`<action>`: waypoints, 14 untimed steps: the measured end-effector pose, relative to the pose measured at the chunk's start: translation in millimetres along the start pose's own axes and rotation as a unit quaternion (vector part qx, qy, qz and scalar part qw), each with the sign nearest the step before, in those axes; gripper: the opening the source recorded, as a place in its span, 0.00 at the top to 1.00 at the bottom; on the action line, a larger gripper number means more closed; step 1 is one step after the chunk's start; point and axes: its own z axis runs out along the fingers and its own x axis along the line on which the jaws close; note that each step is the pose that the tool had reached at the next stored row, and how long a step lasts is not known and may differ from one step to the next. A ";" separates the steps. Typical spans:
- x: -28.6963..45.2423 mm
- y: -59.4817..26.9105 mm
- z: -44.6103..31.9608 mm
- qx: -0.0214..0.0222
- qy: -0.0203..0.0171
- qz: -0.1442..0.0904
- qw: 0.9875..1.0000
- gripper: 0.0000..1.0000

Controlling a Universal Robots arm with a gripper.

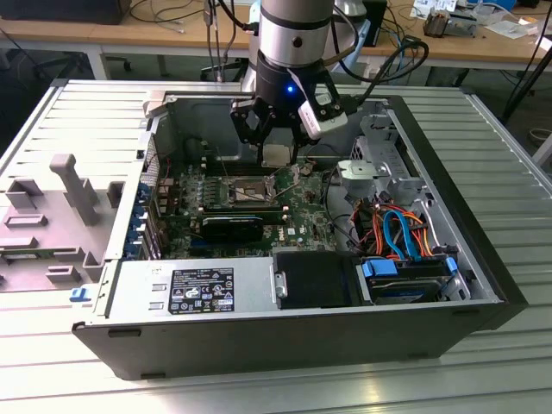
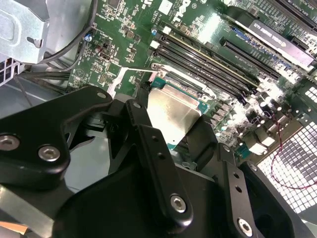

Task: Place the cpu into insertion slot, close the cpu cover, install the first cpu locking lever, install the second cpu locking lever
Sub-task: 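Place the cpu into insertion slot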

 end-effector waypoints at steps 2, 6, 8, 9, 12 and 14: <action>0.0 -0.3 0.3 0.000 0.000 0.000 1.000 0.45; 0.0 -0.9 0.9 0.000 0.000 0.000 1.000 0.45; 0.0 -1.0 1.1 0.000 0.000 0.000 1.000 0.45; 0.0 -1.1 1.3 0.000 0.000 0.000 1.000 0.45; -0.1 -1.7 2.2 0.000 0.000 0.000 1.000 0.45; -0.1 -1.9 2.4 0.000 0.000 0.000 1.000 0.45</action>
